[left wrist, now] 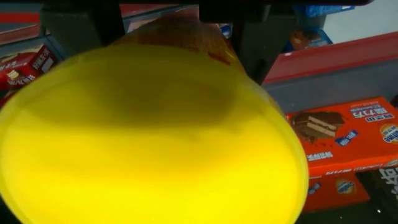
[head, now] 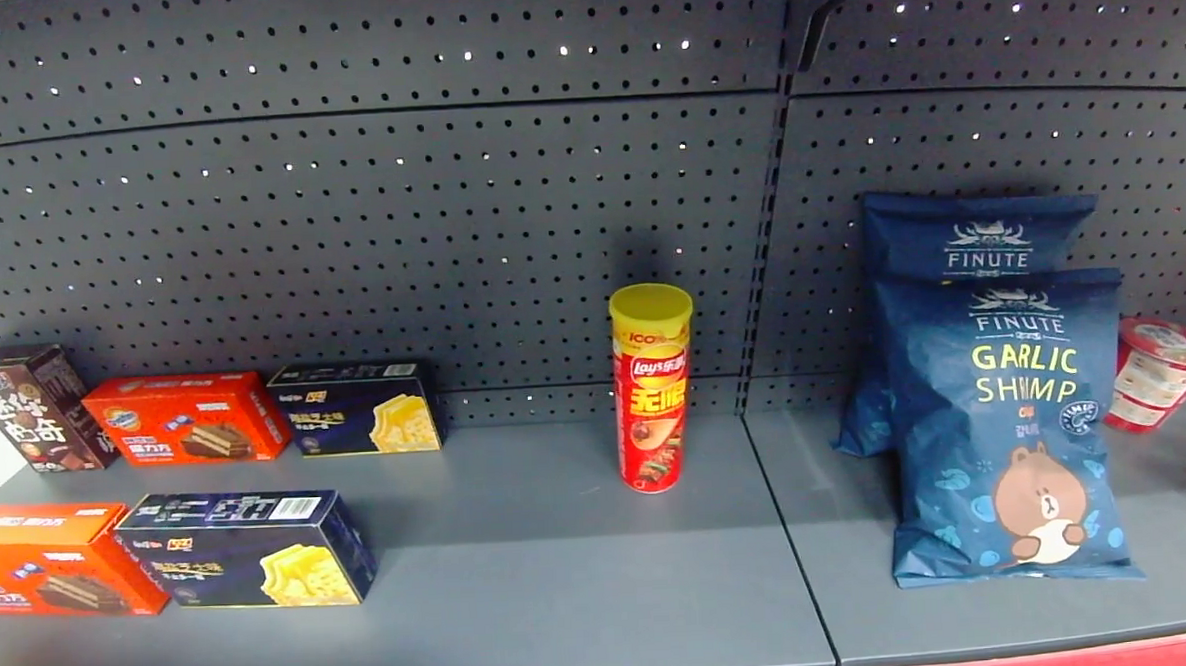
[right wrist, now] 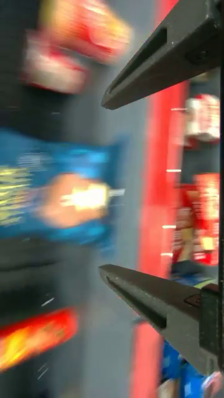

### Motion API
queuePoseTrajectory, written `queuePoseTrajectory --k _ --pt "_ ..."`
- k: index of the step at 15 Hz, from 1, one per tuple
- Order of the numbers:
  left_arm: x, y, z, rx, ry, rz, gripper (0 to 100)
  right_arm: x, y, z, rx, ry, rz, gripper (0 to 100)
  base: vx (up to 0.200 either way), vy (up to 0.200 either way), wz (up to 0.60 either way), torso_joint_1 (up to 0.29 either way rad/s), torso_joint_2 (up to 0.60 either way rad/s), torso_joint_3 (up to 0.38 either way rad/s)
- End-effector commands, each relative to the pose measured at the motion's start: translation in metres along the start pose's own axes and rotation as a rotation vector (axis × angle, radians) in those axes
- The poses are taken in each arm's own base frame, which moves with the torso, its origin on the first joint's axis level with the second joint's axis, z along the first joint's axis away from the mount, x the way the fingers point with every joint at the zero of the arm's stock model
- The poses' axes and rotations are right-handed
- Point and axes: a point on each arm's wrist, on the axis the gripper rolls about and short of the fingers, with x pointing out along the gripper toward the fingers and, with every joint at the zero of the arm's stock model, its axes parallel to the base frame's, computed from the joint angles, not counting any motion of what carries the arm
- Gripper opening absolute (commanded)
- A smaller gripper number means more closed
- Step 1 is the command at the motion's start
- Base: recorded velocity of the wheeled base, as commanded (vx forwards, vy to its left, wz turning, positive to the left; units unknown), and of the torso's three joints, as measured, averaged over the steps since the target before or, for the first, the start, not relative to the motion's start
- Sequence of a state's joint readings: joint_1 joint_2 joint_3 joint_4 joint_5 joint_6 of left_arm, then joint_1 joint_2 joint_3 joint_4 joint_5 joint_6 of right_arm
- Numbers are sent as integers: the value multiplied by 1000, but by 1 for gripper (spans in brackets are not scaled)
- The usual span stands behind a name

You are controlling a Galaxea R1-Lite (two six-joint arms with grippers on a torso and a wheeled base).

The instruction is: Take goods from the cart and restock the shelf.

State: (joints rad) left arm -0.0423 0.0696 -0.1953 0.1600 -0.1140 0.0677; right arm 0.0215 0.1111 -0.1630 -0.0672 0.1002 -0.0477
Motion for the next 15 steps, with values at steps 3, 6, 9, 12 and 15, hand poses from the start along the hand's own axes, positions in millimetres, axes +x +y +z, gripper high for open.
queuePoseTrajectory --k 3,6,9,12,15 --pt "0 0 1 -14 0 5 0 95 0 113 -74 74 361 100 0 0 0 0 0 0" --pt "0 0 0 -18 6 4 0 118 13 103 -11 199 560 100 0 0 0 0 0 0" --pt "0 0 0 -24 6 1 0 156 30 111 15 260 677 100 0 0 0 0 0 0" --pt "-1 0 3 -56 -8 -3 0 206 48 103 -2 298 858 100 0 0 0 0 0 0" --pt "-3 0 7 -77 -25 -10 0 259 68 87 -13 289 938 100 0 0 0 0 0 0"
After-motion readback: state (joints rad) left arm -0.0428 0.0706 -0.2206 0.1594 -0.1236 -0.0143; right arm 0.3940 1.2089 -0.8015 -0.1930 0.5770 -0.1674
